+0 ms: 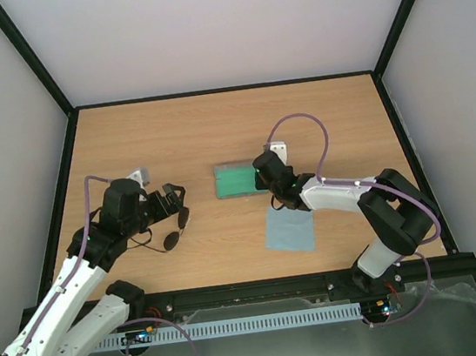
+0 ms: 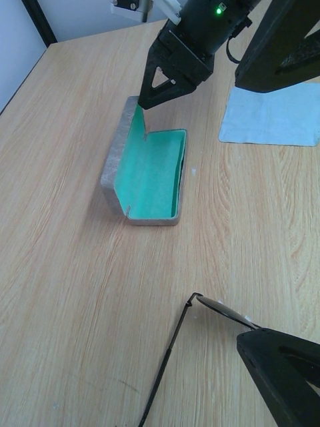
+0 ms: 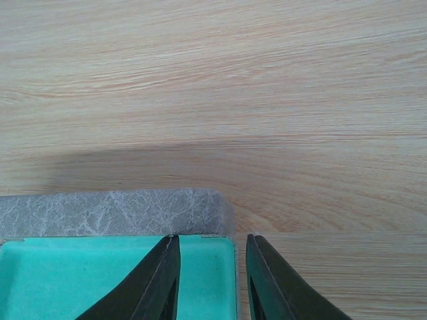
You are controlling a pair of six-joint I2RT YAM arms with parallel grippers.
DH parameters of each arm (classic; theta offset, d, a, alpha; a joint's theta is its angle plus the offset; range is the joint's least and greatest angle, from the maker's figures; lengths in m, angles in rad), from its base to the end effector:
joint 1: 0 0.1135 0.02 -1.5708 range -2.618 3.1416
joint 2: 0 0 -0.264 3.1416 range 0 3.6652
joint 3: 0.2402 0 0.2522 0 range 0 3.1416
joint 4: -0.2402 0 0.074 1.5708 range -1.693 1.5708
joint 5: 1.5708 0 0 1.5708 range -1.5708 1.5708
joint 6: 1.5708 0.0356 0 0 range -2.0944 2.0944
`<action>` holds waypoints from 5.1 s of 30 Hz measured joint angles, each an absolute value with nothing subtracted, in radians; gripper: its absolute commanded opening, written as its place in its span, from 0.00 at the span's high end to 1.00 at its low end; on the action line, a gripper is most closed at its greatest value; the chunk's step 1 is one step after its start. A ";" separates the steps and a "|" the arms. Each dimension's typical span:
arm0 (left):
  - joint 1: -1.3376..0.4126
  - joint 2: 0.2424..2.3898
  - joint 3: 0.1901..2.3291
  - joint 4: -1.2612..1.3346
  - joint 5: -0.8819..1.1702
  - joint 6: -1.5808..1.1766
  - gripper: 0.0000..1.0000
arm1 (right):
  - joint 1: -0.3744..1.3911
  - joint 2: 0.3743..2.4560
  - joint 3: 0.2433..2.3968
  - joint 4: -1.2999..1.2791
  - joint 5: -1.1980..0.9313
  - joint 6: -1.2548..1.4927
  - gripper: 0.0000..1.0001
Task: Organize the sunglasses
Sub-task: Adjust the sunglasses case at the center of the board, then fold the glasses cleaning cloth at the center of the board.
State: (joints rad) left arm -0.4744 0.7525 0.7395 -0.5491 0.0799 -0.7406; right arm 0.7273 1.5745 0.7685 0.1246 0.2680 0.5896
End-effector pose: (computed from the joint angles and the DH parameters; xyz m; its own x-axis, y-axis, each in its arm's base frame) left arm 0.1461 -0.0782 0.2924 -0.6977 -0.3978 -0.5958 0.0605 0.7960 -0.6023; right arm 0.2438 0.2044 0.1741 -0.6621 0.1285 -0.7383 -0.1436 0.9452 0.2932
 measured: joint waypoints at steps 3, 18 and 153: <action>-0.474 0.752 0.739 -0.554 0.079 -0.741 0.00 | 0.727 1.573 0.770 0.124 0.260 0.580 0.67; -0.473 0.739 0.739 -0.576 0.118 -0.722 0.00 | 0.727 1.134 0.665 -0.118 0.113 0.624 0.01; -0.998 1.810 1.022 -0.020 -0.006 -0.612 0.65 | 0.490 1.118 0.426 -0.322 -0.001 0.845 0.78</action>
